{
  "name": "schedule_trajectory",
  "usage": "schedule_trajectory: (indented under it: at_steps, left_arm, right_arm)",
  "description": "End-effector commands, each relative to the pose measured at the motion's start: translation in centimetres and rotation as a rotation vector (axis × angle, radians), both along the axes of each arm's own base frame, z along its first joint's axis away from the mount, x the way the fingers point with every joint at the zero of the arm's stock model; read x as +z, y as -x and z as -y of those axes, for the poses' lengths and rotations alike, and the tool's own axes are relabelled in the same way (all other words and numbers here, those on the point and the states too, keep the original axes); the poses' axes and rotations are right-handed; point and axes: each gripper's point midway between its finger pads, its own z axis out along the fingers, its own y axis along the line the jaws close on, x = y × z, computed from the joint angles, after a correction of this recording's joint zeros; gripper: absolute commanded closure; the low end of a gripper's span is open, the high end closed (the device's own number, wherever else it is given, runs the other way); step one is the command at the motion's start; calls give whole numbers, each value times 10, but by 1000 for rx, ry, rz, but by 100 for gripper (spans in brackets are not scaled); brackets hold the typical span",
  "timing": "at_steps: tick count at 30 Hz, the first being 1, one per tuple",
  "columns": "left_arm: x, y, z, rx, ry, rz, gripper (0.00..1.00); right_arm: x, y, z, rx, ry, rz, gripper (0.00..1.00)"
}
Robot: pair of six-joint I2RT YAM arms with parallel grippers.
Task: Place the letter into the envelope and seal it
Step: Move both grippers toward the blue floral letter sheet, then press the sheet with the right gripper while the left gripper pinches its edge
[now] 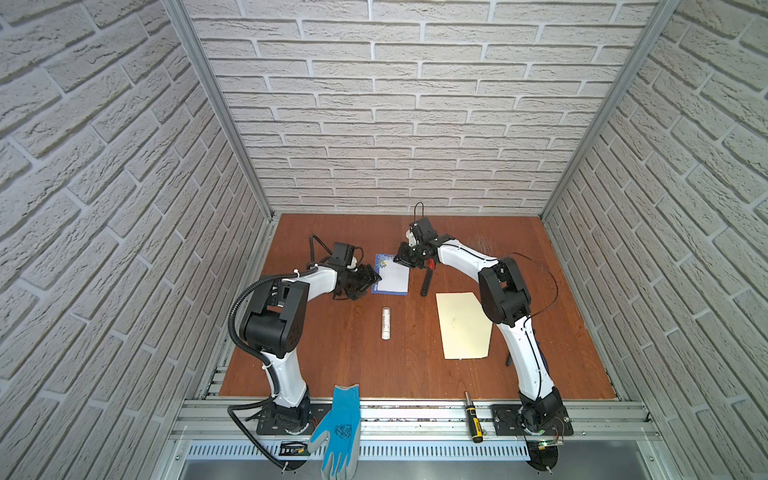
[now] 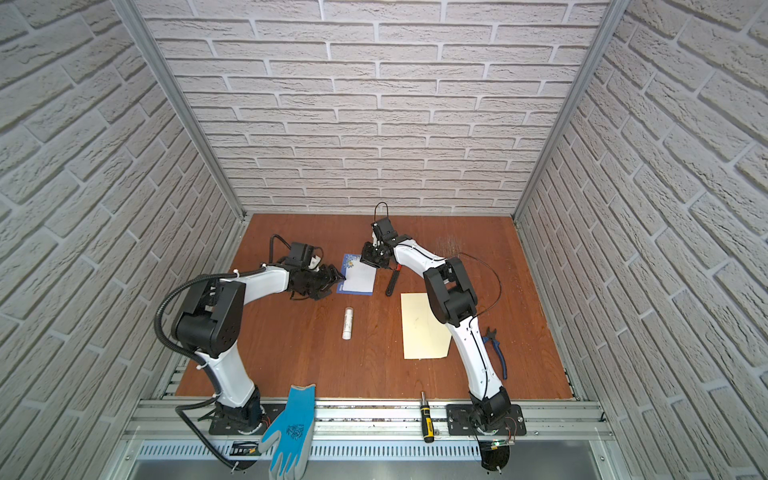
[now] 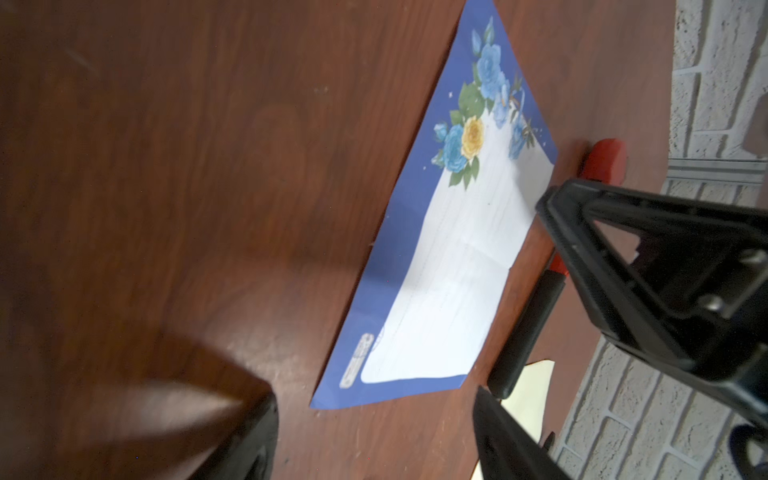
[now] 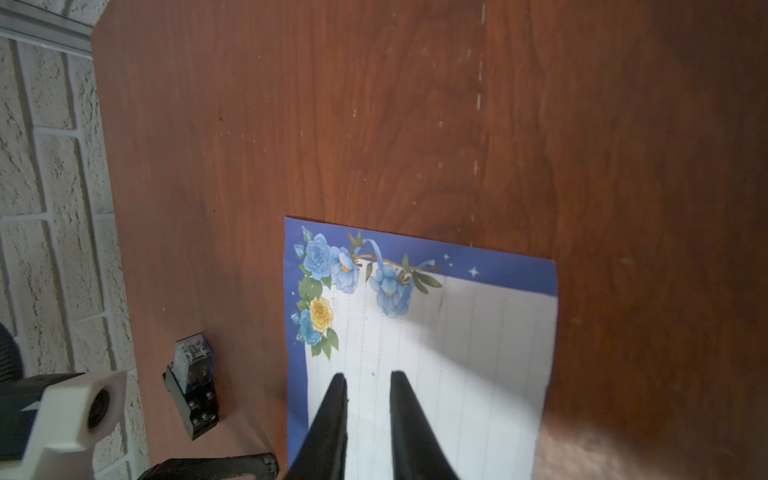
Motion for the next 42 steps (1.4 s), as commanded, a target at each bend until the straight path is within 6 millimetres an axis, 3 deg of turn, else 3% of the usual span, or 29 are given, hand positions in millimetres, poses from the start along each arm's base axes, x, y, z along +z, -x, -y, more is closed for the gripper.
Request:
schedule_trajectory:
  at_steps: [1, 10, 22, 33, 42]
  left_arm:
    - [-11, 2, 5, -5, 17, -24, 27]
    - [-24, 20, 3, -21, 15, -93, 29]
    - [-33, 29, -1, -45, -31, -167, 28]
    - [-37, 12, 7, -25, 13, -133, 30]
    - [-25, -4, 13, -28, 72, -43, 31]
  right_arm:
    - [-1, -3, 5, -24, 10, -13, 83]
    - [-27, 18, 15, -61, 30, -108, 91]
    - [-37, 31, 22, -78, 50, -160, 94]
    - [-38, 43, 21, -72, 47, -183, 94]
    - [-41, 48, 17, -59, 44, -195, 94]
